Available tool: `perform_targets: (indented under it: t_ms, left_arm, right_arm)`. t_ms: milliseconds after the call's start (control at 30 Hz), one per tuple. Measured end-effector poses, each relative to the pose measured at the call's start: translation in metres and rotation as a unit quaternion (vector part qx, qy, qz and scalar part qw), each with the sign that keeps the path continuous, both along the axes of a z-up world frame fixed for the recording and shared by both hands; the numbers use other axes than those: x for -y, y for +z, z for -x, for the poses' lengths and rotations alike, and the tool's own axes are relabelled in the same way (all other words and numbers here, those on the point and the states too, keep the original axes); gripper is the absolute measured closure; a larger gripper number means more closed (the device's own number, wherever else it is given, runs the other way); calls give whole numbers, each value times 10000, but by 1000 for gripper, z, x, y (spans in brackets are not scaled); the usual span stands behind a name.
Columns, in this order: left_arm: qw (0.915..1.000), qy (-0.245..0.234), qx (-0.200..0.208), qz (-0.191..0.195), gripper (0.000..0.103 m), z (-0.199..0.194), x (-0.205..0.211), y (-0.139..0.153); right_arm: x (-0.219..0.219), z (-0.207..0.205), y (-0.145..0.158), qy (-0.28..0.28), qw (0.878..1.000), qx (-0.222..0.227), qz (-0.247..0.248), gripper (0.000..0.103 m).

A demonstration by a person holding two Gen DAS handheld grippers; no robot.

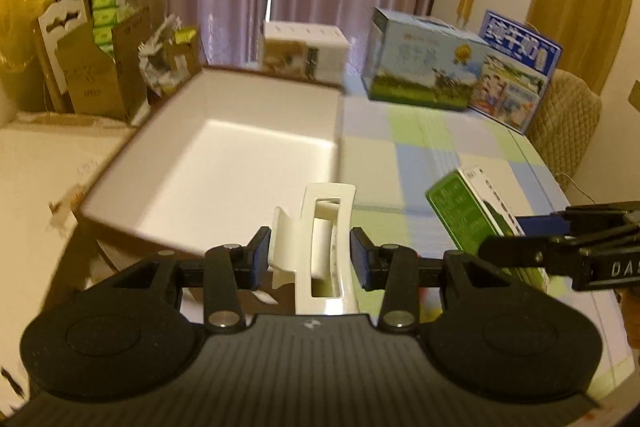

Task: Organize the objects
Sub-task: 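Carry both items into the shoebox and open both tools to release them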

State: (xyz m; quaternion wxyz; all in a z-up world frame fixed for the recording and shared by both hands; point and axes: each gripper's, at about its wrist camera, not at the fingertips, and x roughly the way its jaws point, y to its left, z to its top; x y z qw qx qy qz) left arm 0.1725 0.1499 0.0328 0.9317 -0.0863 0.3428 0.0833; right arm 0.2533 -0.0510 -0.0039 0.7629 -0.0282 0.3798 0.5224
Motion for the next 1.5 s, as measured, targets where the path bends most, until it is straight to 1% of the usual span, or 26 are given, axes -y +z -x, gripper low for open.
perform_targets:
  t_ms: [100,267,433,600,700,833,1033,1133,1367,1500]
  left_arm:
    - [9999,34,11,-98,66,-16,-33,5]
    - [9998,113,-94,-139,66,-43,-81,2]
    - [9994,136,-309,-89,66,-64,-116,-13]
    - [9981,166,-595,40,66,-76,-142,-37]
    - [9970,125,-762,116,66,-83,-151,-51]
    - [9957,70,-904,197,66,-87,-160,-65]
    - [9947,28,-998,257,66,-95,-167,-75]
    - [9940,-5,-1054,282,66,-98,-168,-79]
    - [9930,-83,-1134,321,66,-102,-166,-86]
    - [9934,-101,-1101,315,65,-103,-165,-85]
  right_arm:
    - [-45,-4,9,-88,9999,70,-87,51]
    - [-109,-9,9,-301,9995,-56,-115,51]
    - [-161,-20,-11,-547,9980,-271,134,51]
    - [-202,-26,-37,-748,9948,-321,605,51]
    - [-213,-25,-54,-828,9921,-369,868,51]
    - [-227,-21,-70,-845,9891,-281,1170,51]
    - [-240,-23,-82,-878,9868,-84,1360,51]
    - [-243,-23,-84,-899,9855,107,1438,50]
    - [-241,-25,-83,-904,9855,88,1434,48]
    - [-238,-25,-79,-900,9864,37,1378,47]
